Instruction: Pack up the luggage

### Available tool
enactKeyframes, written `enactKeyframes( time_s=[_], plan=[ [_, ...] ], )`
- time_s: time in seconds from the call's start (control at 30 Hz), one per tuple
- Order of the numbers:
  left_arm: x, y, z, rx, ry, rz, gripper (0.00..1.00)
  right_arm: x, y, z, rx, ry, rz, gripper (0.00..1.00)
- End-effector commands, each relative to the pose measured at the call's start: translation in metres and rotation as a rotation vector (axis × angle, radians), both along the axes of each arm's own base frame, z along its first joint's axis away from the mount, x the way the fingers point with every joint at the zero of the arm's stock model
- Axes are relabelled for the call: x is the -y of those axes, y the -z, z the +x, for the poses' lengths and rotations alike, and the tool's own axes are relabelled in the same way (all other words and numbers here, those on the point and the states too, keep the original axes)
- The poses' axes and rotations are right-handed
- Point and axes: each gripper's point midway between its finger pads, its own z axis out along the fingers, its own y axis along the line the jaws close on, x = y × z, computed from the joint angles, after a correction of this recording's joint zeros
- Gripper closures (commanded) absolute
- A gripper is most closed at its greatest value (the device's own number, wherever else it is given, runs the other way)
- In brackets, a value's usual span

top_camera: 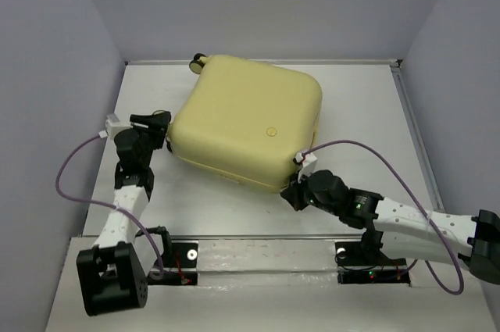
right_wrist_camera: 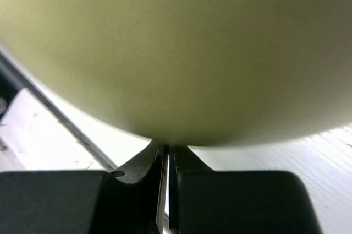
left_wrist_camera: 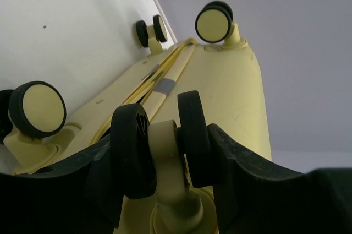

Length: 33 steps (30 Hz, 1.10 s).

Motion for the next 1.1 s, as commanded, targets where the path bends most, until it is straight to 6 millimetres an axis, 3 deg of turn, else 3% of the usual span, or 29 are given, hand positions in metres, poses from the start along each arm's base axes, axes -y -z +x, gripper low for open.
enactKeyframes(
  time_s=[0.0,0.03,0.07,0.13,0.17,0.23,0.3,0.4,0.43,0.47,0.5,0.57,0.6,0.63,0.7,0.8,0.83,0.87,0.9,0.93,0.97,1.07],
  plan=[
    [0.049,0.022,-0.056,0.084,0.263,0.132,0.94,-0.033,-0.051,0.029,0.108,-0.022,0.124,0.93],
    [0.049,0.028,-0.062,0.077,0.262,0.13,0.94,-0.046,-0.044,0.018,0.051,-0.055,0.167,0.93],
    [0.049,0.032,-0.073,0.08,0.257,0.129,0.94,-0.06,-0.021,-0.016,0.004,-0.145,0.168,0.93],
    [0.046,0.031,-0.08,0.093,0.232,0.135,0.94,-0.089,-0.007,-0.042,-0.038,-0.152,0.253,0.93],
    [0.045,0.026,-0.084,0.107,0.222,0.141,0.94,-0.101,0.004,-0.077,-0.064,-0.207,0.251,0.93],
    [0.043,0.019,-0.086,0.12,0.211,0.147,0.94,-0.116,0.017,-0.078,-0.053,-0.155,0.251,0.93],
    [0.045,0.007,-0.086,0.139,0.226,0.155,0.94,-0.12,0.009,-0.066,-0.015,-0.098,0.235,0.93],
    [0.052,-0.004,-0.091,0.162,0.265,0.162,0.94,-0.099,-0.032,-0.017,0.117,-0.028,0.221,0.93],
    [0.053,-0.008,-0.095,0.175,0.27,0.165,0.94,-0.088,-0.064,-0.004,0.147,-0.012,0.292,0.93],
    [0.053,-0.009,-0.096,0.176,0.271,0.171,0.94,-0.078,-0.079,0.01,0.163,0.001,0.318,0.93],
    [0.053,-0.011,-0.098,0.18,0.271,0.18,0.94,-0.062,-0.095,0.037,0.17,0.009,0.328,0.93],
    [0.054,-0.018,-0.103,0.203,0.275,0.186,0.94,-0.037,-0.129,0.066,0.227,0.03,0.314,0.93],
    [0.054,-0.02,-0.105,0.209,0.276,0.187,0.94,-0.029,-0.122,0.07,0.22,0.031,0.282,0.93],
    [0.054,-0.021,-0.107,0.211,0.276,0.186,0.94,-0.027,-0.137,0.076,0.238,0.033,0.286,0.93],
    [0.058,-0.025,-0.112,0.229,0.29,0.177,0.94,-0.023,-0.135,0.076,0.238,0.024,0.272,0.93],
    [0.06,-0.024,-0.117,0.231,0.303,0.173,0.94,-0.03,-0.092,0.048,0.097,-0.077,0.274,0.93],
    [0.06,-0.027,-0.118,0.236,0.305,0.175,0.94,-0.024,-0.054,0.033,0.024,-0.092,0.235,0.93],
    [0.061,-0.026,-0.118,0.233,0.308,0.174,0.94,-0.023,-0.06,0.032,0.026,-0.079,0.258,0.93],
    [0.06,-0.032,-0.118,0.245,0.302,0.188,0.94,-0.01,-0.028,0.023,-0.024,-0.055,0.22,0.93],
    [0.059,-0.036,-0.117,0.251,0.297,0.193,0.94,0.001,-0.034,0.019,-0.014,-0.027,0.255,0.93],
    [0.055,-0.044,-0.114,0.259,0.278,0.206,0.94,0.011,-0.02,0.012,-0.045,-0.006,0.231,0.93],
    [0.054,-0.062,-0.104,0.276,0.27,0.199,0.94,0.024,-0.043,0.005,0.002,-0.002,0.271,0.9]
  ],
)
